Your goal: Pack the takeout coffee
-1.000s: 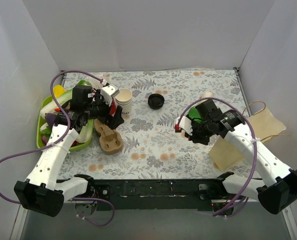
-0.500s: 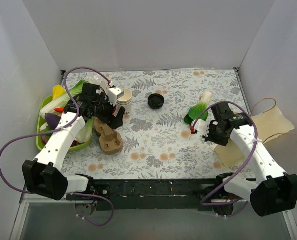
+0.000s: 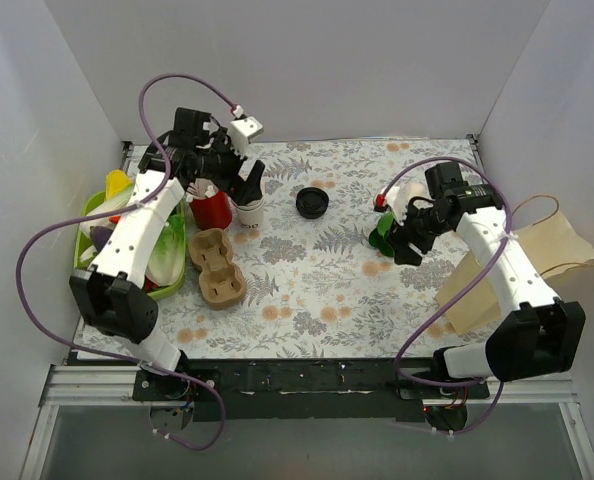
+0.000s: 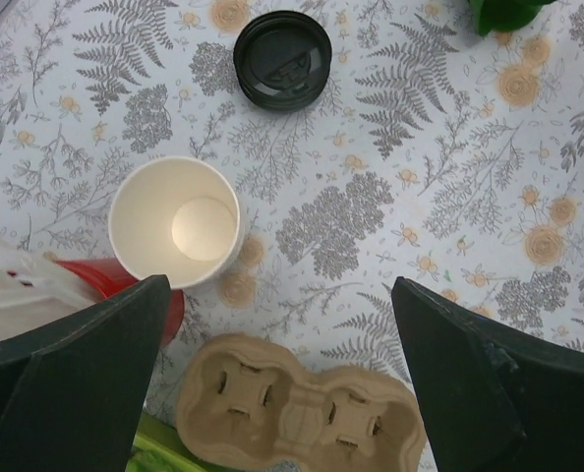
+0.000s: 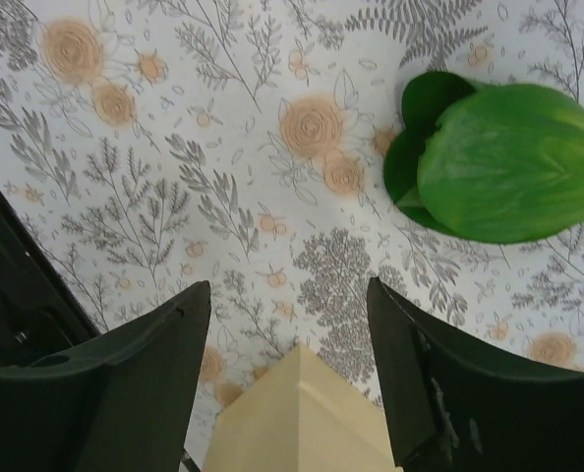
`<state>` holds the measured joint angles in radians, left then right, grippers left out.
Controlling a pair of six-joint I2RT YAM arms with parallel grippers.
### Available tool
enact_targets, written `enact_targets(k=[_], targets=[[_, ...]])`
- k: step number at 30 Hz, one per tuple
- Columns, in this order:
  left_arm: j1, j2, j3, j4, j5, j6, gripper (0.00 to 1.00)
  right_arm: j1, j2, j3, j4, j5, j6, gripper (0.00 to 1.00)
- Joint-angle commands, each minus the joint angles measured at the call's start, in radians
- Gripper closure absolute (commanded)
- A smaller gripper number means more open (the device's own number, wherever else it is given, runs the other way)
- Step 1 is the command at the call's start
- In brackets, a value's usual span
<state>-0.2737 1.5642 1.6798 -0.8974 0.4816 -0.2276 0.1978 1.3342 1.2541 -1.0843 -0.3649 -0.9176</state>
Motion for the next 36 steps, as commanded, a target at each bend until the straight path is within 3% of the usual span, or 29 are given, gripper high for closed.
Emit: enact_targets(k=[1,3,6,10,28,36], targets=[[-0.007,0.138,0.144,-0.09,-0.004,0.027,0.02,0.011,0.051,0.06,0.083,-0.183,0.192,0.27],[-0.01,0.219,0.225,-0.132,-0.023,-0.015,0.03,0.017,0.063,0.077,0.118,-0.209,0.244,0.27],[-0.025,0.302,0.302,-0.167,-0.072,-0.056,0.14,0.023,0.077,0.084,0.136,-0.212,0.263,0.27],[-0.05,0.362,0.343,-0.176,-0.166,-0.111,0.2,0.028,0.085,0.09,0.133,-0.209,0.261,0.27],[-0.087,0.428,0.343,-0.161,-0.268,-0.151,0.53,0.032,0.063,0.056,0.153,-0.204,0.276,0.28],[-0.087,0.464,0.367,-0.181,-0.239,-0.138,0.59,0.032,0.048,0.033,0.167,-0.183,0.28,0.28]])
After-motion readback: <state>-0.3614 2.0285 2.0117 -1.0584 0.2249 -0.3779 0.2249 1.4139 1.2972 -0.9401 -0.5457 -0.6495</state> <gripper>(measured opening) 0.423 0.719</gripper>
